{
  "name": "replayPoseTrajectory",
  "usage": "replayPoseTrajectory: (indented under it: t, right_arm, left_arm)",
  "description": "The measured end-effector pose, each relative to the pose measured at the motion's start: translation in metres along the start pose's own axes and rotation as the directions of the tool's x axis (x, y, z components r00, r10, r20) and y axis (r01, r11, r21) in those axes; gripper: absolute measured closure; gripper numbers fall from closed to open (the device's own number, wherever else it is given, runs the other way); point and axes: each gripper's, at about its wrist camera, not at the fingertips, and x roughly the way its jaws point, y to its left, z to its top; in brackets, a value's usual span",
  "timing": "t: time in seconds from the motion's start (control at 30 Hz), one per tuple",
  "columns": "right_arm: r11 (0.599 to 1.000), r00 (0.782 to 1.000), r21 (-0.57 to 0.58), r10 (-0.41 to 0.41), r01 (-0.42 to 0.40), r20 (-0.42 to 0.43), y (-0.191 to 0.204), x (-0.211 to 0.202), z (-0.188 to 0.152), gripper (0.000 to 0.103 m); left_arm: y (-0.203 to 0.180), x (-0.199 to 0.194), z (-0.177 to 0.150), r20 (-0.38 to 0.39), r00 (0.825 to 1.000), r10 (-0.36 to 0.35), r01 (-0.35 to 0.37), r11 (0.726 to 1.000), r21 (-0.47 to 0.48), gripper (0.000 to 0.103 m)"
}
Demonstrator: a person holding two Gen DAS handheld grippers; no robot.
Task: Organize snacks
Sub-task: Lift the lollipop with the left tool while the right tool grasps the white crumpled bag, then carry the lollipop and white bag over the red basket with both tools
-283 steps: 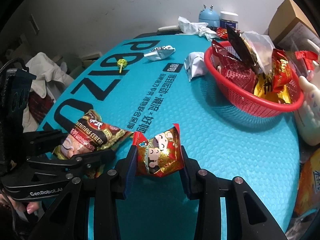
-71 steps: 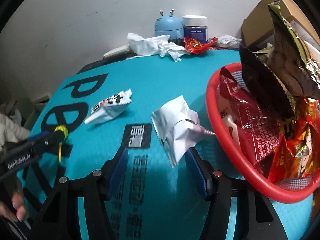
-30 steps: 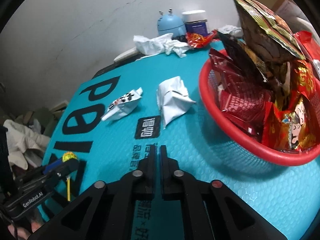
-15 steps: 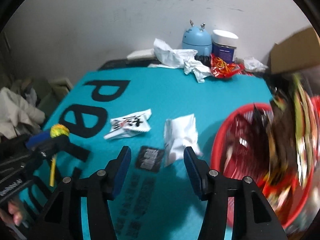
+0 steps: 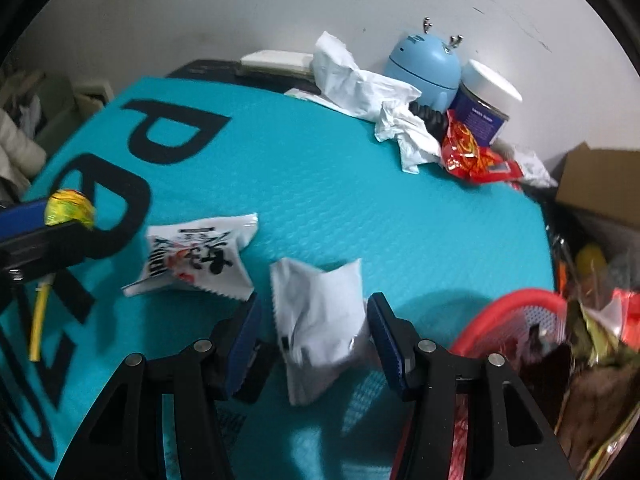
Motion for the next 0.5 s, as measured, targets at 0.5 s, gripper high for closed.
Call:
replayPoseTrajectory:
  t: [0.5]
  right_arm:
    - [0.998, 1.000, -0.056, 0.013, -0.013, 0.012, 0.0089, 0.0031, 0.0021, 0.076]
  left_arm:
    - [0.0047, -0.0065, -0.0051, -0.002, 1.000, 0.017, -0.017, 1.000, -0.004, 0.078]
